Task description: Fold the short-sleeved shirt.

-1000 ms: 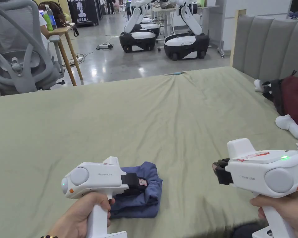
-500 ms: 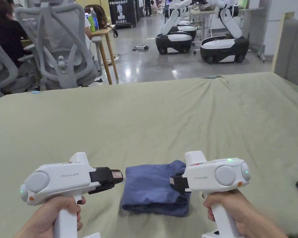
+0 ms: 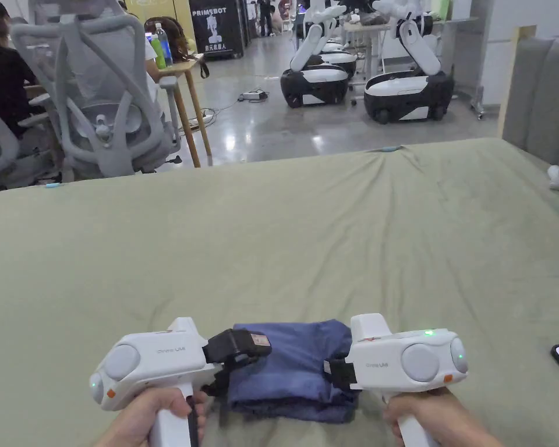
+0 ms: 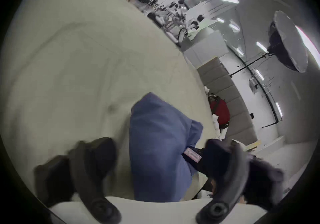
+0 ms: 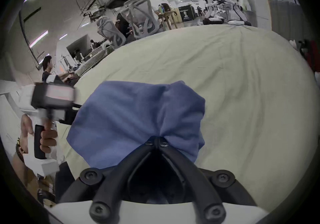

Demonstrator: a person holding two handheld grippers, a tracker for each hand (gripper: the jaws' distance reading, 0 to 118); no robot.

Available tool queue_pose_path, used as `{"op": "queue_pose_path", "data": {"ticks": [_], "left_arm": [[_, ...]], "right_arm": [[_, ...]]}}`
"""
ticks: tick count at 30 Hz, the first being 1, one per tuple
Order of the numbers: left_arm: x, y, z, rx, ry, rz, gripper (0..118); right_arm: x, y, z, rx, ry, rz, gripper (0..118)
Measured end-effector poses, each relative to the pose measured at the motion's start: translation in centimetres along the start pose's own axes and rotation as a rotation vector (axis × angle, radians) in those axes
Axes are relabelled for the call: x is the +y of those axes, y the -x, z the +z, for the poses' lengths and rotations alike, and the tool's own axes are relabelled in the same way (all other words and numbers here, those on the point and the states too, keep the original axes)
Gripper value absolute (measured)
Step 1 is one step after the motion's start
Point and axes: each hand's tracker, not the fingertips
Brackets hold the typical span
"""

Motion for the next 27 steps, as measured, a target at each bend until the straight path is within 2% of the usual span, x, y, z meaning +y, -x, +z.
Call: {"op": "queue_pose_path", "data": {"ticks": [1,3,6,10,15,17,19,20,23,24,27], "left_arm": [[0.1,-0.2,-1.1,0.000,0.018,-0.007,57],[0.1,-0.4,-1.8,0.061,-0.016,-0.054,54],[0.3,0.4,-1.0,0.007,0.004,-0.033,45],[0.2,0.7,-0.1,-0.017,0.024,-0.094,43],[0.9,1.1,1.0,-0.028,0.045,-0.046,43],[2.5,2.9,1.1,-0.011,0.038,-0.075,43],[0.6,1.0,0.4,-0.002,0.032,-0.074,43],[1.7,2.6,2.7,0.005,0.030,-0.070,43],[2.7,4.2,4.6,0.025,0.028,-0.071,43],[5.6,8.4,8.2,0.035,0.023,-0.074,43],[7.8,12.0,11.5,0.055,0.011,-0.082,43]], "right_arm": [[0.0,0.0,0.0,0.002,-0.003,-0.007,0],[0.0,-0.1,0.0,0.006,-0.004,-0.008,0],[-0.1,-0.2,-0.1,0.009,-0.008,-0.008,0],[-0.1,0.6,0.1,-0.006,-0.014,0.012,0],[1.3,3.4,1.3,-0.049,-0.095,0.129,0],[2.5,5.3,1.9,-0.039,-0.160,0.194,0],[3.9,7.5,2.2,-0.056,-0.212,0.246,0],[4.7,8.8,2.1,-0.061,-0.247,0.264,0],[6.5,12.0,0.5,-0.032,-0.318,0.280,0],[7.1,13.3,-0.1,-0.029,-0.337,0.280,0],[8.1,17.4,-2.6,-0.039,-0.421,0.316,0]]}}
